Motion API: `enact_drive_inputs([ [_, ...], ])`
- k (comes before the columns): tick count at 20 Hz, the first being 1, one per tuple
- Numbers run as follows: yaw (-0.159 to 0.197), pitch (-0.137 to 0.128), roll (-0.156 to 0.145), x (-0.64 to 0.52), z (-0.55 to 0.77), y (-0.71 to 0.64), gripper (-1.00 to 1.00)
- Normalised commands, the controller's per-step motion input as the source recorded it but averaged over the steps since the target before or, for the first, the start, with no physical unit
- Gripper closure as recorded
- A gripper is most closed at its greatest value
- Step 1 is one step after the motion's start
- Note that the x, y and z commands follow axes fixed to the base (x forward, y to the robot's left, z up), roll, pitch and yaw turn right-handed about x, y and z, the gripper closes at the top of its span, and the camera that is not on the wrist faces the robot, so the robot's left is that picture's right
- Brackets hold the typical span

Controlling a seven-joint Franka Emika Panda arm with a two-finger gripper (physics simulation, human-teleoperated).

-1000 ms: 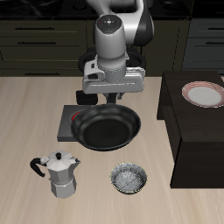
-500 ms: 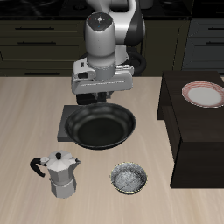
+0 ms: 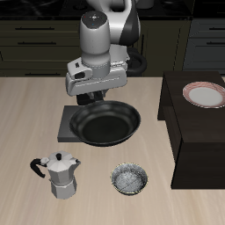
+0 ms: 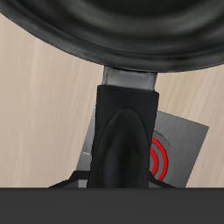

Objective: Place the frypan on the top layer of the shelf

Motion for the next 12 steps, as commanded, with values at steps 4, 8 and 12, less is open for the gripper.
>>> enact_drive_inputs([
  [4, 0.145, -0.037, 0.006, -0.03, 0.04, -0.14, 1.00],
  [8, 0.082, -0.044, 0.007, -0.02, 0.10, -0.11, 1.00],
  [12, 0.106, -0.024, 0.027, -0.06, 0.07, -0.08, 1.00],
])
